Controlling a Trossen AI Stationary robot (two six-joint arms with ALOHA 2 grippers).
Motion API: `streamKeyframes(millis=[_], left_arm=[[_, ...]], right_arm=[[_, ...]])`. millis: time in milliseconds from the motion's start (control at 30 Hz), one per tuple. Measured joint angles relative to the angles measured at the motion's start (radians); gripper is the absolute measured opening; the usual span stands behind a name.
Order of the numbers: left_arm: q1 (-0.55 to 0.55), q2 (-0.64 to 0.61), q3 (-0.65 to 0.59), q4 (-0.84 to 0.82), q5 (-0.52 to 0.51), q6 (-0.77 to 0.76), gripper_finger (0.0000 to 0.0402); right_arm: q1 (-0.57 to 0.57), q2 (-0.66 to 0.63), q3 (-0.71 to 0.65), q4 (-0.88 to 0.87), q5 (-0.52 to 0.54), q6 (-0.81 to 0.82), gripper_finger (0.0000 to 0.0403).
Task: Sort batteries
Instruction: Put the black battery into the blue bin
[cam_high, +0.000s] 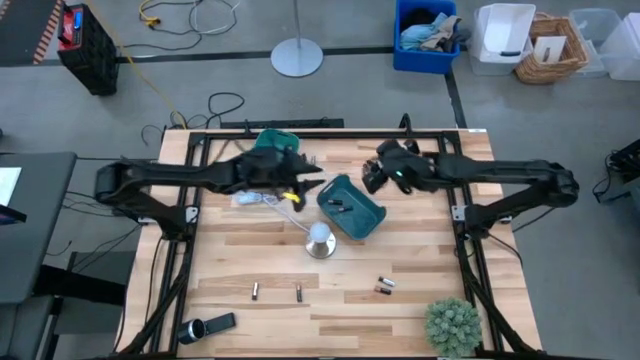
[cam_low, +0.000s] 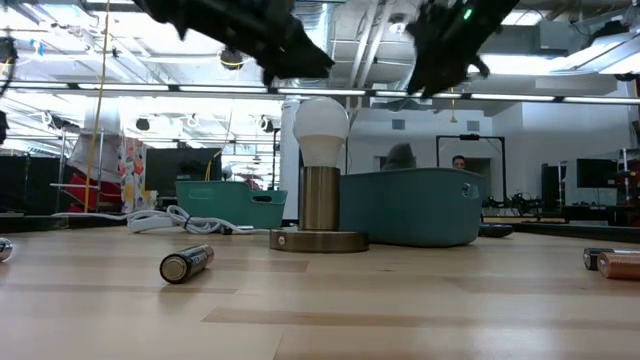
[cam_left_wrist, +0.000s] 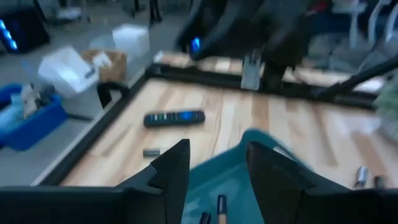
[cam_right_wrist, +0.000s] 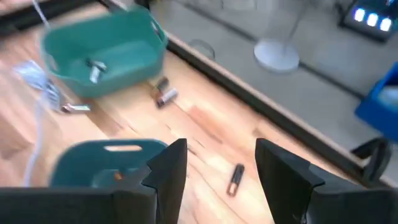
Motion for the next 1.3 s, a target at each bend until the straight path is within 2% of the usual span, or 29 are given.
streamKeyframes(millis=[333,500,633,767,967,1300], left_arm=[[-0.054,-0.31,-0.269,-0.001,-0.025,-0.131,0.015],[-0.112,-0.396,-0.388,0.01,-0.082,-0.193,0.015],[-0.155,-0.428,-0.448,0.016,-0.124,-0.228,0.015],[-0.185,-0.436,-0.483,0.024,-0.151,-0.247,0.015],[-0.207,-0.436,-0.503,0.029,-0.172,-0.27,0.015],[-0.251,-0.435,-0.519,0.026,-0.193,-0.275,0.015]], right_arm=[[-0.257,0.248,0.0,0.047,-0.243,0.014,0.0209],[-0.318,0.36,0.0,0.086,-0.282,-0.001,0.0209],[-0.339,0.426,0.0,0.096,-0.286,-0.013,0.0211],[-0.346,0.474,0.0,0.138,-0.357,-0.028,0.0227],[-0.365,0.529,0.001,0.154,-0.36,0.001,0.0238],[-0.381,0.616,0.001,0.183,-0.36,0.034,0.0213]])
